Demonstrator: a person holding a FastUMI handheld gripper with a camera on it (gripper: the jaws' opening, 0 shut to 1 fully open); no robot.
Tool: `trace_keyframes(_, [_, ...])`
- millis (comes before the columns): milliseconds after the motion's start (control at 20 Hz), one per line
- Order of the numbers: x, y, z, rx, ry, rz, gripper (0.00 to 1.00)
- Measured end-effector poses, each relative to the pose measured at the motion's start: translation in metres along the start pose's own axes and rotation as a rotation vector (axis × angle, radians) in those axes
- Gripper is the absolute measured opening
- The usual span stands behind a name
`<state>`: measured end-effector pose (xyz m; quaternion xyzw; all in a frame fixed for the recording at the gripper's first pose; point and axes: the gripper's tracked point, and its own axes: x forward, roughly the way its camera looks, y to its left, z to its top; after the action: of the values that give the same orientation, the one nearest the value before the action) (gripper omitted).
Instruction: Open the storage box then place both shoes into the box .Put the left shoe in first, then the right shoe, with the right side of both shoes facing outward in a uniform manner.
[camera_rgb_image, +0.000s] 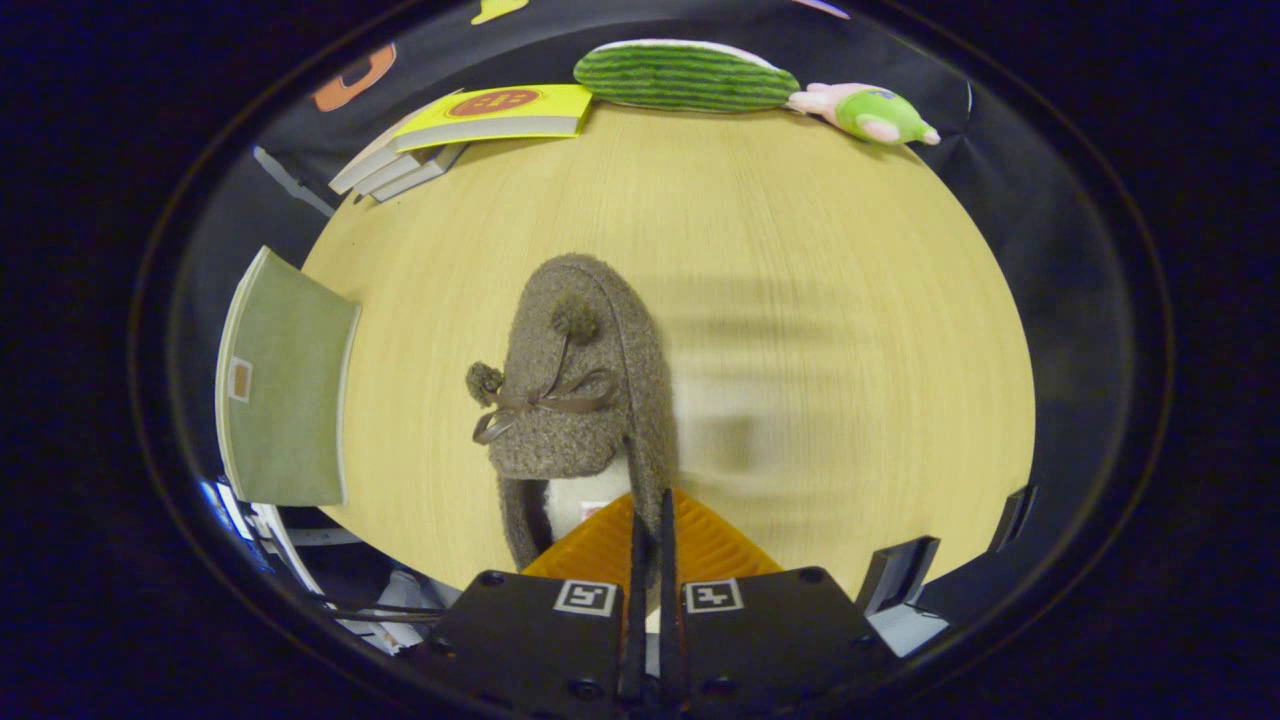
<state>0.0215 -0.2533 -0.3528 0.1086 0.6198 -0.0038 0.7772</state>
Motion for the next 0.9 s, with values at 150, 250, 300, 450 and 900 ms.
trace_keyframes(150, [-0.004,0.014,-0.008,0.055,0.017,0.066,0.07])
trace_keyframes(250, [-0.01,0.025,-0.008,0.107,0.011,0.123,0.06])
trace_keyframes(300, [-0.013,0.033,-0.007,0.142,0.008,0.157,0.06])
trace_keyframes(450, [-0.028,0.062,-0.004,0.217,-0.015,0.256,0.06])
trace_keyframes(900, [-0.108,0.154,0.017,0.22,-0.124,0.377,0.06])
